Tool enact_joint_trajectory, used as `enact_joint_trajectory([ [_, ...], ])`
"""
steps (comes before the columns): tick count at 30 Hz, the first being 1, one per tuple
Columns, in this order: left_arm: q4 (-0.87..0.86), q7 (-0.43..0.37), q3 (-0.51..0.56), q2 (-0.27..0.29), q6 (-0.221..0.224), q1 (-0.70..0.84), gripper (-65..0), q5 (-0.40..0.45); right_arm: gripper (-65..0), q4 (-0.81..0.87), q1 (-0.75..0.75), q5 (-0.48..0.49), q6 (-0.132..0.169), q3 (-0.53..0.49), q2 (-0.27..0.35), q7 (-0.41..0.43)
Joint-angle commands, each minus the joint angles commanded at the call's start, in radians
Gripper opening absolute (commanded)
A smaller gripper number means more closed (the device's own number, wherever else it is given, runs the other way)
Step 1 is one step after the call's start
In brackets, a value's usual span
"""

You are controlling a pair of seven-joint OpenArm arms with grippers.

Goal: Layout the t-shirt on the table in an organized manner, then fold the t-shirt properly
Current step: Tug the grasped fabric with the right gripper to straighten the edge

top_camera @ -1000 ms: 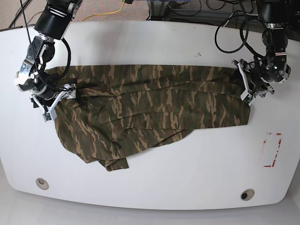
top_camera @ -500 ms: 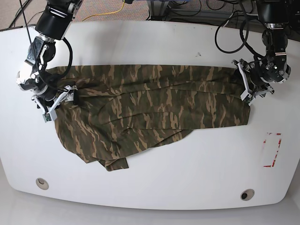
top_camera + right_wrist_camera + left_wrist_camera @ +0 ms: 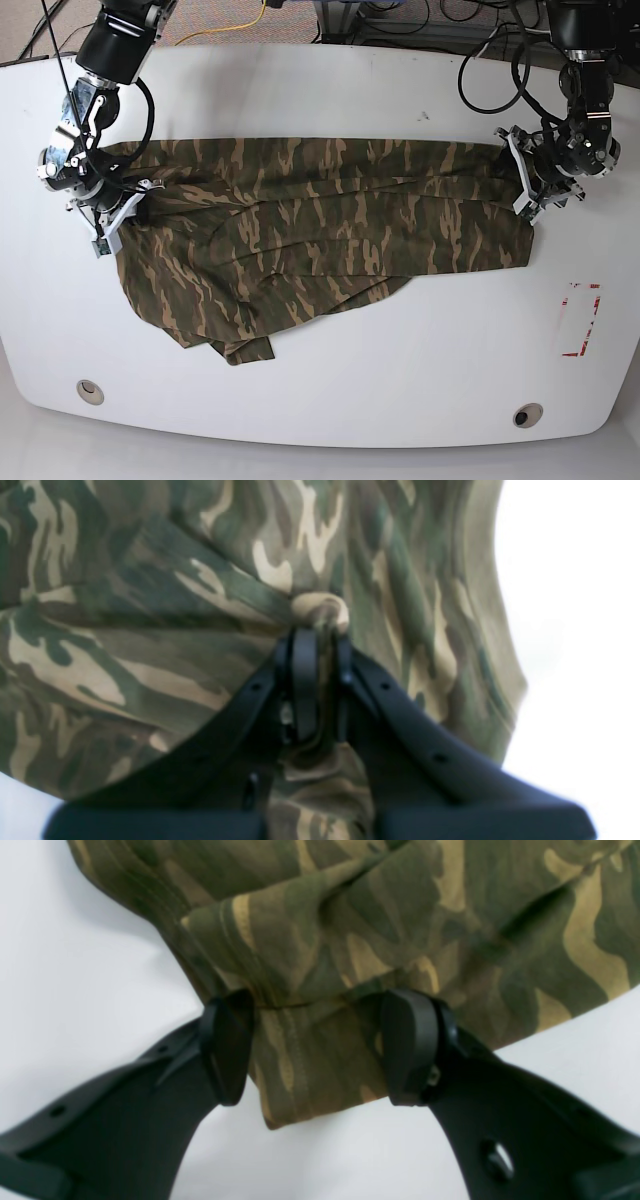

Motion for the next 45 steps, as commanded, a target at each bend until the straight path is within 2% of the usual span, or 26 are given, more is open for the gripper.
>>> enact_joint_trajectory([
  [3, 0.000, 0.000, 0.000, 0.000, 0.000, 0.000, -27.1, 0.000, -61.8, 0.043, -0.005, 0.012, 0.000, 0.000, 0.000, -0.009],
  [7, -0.002, 0.000, 0.000, 0.000, 0.000, 0.002, -27.1, 0.000, -61.8, 0.104, -0.006, 0.046, 0.000, 0.002, 0.000, -0.078],
  [16, -0.002, 0.000, 0.002, 0.000, 0.000, 0.002, -27.1, 0.000, -61.8, 0.178, -0.011, 0.195, 0.000, 0.000, 0.000, -0.164],
  [27, -0.002, 0.000, 0.014, 0.000, 0.001, 0.002, -27.1, 0.000, -61.7, 0.178, 0.044, 0.348, 0.000, 0.000, 0.008, -0.186],
  [31, -0.002, 0.000, 0.049, 0.000, 0.001, 0.002, -27.1, 0.000, -61.7, 0.172, 0.071, 0.338, 0.000, 0.000, 0.009, -0.184],
  [36, -0.002, 0.000, 0.060, 0.000, 0.001, 0.003, -27.1, 0.000, -61.4, 0.097, 0.100, 0.262, 0.000, 0.000, 0.009, -0.176],
  [38, -0.002, 0.000, 0.060, 0.000, 0.001, 0.003, -27.1, 0.000, -58.2, 0.038, 0.112, 0.224, 0.000, 0.002, 0.009, -0.157],
  [39, -0.002, 0.000, 0.060, 0.000, 0.001, 0.003, -27.1, 0.000, -52.8, 0.000, 0.117, 0.196, 0.000, 0.002, 0.009, -0.132],
  [44, 0.000, 0.000, 0.060, 0.000, 0.001, 0.003, -27.1, 0.000, -16.8, -0.133, 0.124, 0.112, 0.000, 0.008, 0.043, -0.014],
  [45, 0.000, 0.000, 0.060, 0.000, 0.001, 0.003, -27.1, 0.000, -7.1, -0.155, 0.124, 0.109, 0.000, 0.008, 0.052, 0.008],
])
